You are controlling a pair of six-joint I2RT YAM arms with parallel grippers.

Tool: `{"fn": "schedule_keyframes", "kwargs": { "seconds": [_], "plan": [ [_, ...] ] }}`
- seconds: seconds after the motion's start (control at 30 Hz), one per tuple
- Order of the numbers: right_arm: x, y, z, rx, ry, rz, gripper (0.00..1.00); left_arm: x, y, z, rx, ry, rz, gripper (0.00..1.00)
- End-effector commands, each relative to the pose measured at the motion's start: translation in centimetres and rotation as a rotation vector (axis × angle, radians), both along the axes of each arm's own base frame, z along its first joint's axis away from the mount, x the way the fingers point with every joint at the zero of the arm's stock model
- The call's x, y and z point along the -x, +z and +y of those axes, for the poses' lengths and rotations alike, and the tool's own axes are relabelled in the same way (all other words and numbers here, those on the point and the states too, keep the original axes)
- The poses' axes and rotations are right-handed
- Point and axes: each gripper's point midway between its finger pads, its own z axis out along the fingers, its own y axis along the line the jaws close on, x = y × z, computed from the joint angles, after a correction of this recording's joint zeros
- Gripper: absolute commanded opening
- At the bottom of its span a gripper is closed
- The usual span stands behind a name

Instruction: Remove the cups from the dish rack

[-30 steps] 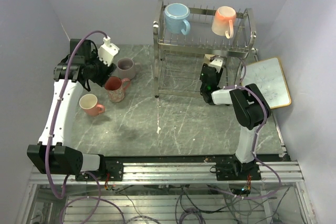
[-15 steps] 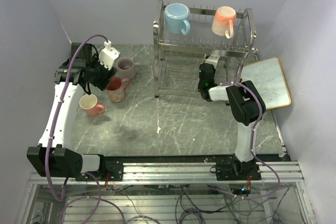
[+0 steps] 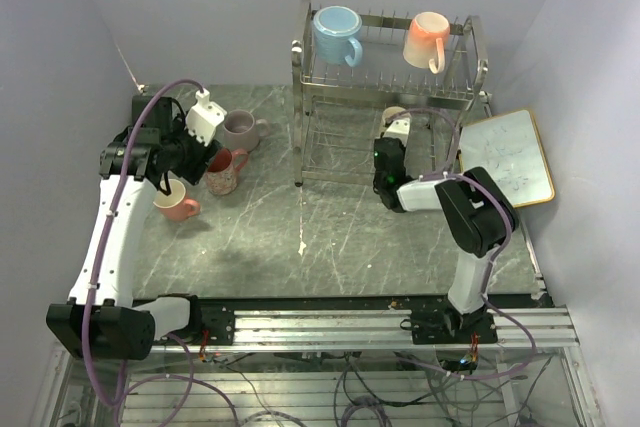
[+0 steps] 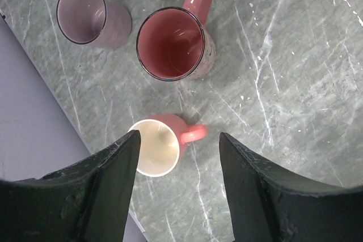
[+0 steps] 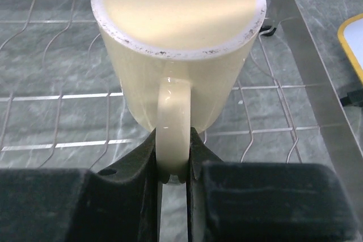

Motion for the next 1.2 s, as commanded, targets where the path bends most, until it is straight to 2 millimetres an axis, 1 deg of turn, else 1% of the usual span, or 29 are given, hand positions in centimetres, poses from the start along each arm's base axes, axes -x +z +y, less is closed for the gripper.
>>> {"fn": "schedule_keyframes", "kwargs": {
  "seconds": [0.0, 0.17, 0.37, 0.43, 0.63, 0.7, 0.77, 0.8, 0.97, 1.0, 1.03, 1.13, 1.17],
  "plan": [
    [1.5, 3.6, 1.5, -0.04, 0.0, -0.108, 0.0, 0.9, -0.4, -0.3, 0.014, -0.001, 0.019, 0.68],
    [3.9, 4.1, 2.7, -0.053, 0.017, -0.127, 0.0, 1.2, -0.5, -0.5, 0.03, -0.003, 0.017, 0.68],
    [6.3, 6.3, 3.8, -0.072, 0.042, -0.169, 0.0, 1.2, -0.7, -0.4, 0.028, 0.005, 0.032, 0.68],
    [7.0, 7.5, 4.1, -0.088, 0.052, -0.188, 0.0, 1.2, -0.6, -0.5, 0.034, 0.004, 0.029, 0.68],
    [8.6, 10.0, 4.8, -0.142, 0.077, -0.191, 0.0, 1.3, -0.8, -0.6, 0.031, -0.012, 0.021, 0.69],
    [9.3, 10.6, 4.9, -0.181, 0.078, -0.186, 0.0, 1.5, -0.9, -0.6, 0.029, -0.021, 0.009, 0.7],
    [10.0, 11.2, 5.0, -0.227, 0.087, -0.182, 0.0, 1.7, -1.3, -0.6, 0.024, -0.03, 0.003, 0.74],
    [10.4, 11.5, 5.0, -0.245, 0.091, -0.178, 0.0, 1.8, -1.4, -0.6, 0.02, -0.034, 0.0, 0.78],
    [12.6, 12.3, 5.4, -0.363, 0.129, -0.17, 0.0, 2.0, -1.6, -0.6, 0.013, -0.046, -0.015, 0.8],
    [13.1, 12.3, 5.7, -0.384, 0.147, -0.159, 0.0, 2.1, -1.6, -0.7, 0.017, -0.055, -0.019, 0.8],
    [13.6, 12.8, 6.0, -0.418, 0.166, -0.158, 0.0, 2.2, -1.5, -0.9, 0.02, -0.065, -0.026, 0.8],
    [15.2, 13.1, 7.9, -0.519, 0.247, -0.116, 0.0, 2.7, -1.1, -1.5, 0.036, -0.108, -0.056, 0.8],
    [15.9, 13.1, 8.6, -0.561, 0.275, -0.097, 0.0, 2.9, -1.1, -1.7, 0.035, -0.131, -0.067, 0.82]
  ]
}}
